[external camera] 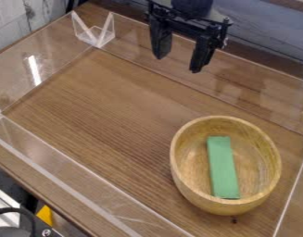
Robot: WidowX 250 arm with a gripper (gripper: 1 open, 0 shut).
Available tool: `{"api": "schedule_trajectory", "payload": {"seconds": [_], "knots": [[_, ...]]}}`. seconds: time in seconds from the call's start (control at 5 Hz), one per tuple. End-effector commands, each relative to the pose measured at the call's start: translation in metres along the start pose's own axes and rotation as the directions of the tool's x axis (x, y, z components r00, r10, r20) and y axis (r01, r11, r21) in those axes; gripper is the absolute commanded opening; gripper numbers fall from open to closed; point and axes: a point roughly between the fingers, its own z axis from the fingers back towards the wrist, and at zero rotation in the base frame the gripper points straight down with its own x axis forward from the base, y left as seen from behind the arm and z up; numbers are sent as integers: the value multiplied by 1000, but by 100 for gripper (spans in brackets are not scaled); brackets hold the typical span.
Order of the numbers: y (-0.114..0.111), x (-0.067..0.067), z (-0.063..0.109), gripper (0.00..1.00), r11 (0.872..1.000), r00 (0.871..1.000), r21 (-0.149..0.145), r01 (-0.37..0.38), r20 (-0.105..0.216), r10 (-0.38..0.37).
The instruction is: Remove the green block from inside the brown bowl and put it on the table
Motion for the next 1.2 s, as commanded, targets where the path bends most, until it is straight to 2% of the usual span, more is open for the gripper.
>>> {"api": "schedule_trajectory", "payload": {"seconds": [0.0, 0.4, 0.6, 0.8, 1.0], "knots": [[-10, -1, -2, 100, 1000, 1000, -13, 15, -11, -15], [-33, -17, 1, 100, 996, 997, -59, -70, -42, 68], [-49, -23, -10, 100, 990, 992, -75, -118, -51, 114], [-77, -31, -26, 100, 982, 985, -91, -166, -57, 161], [-107, -41, -44, 100, 957, 963, -113, -269, -56, 264]]}}
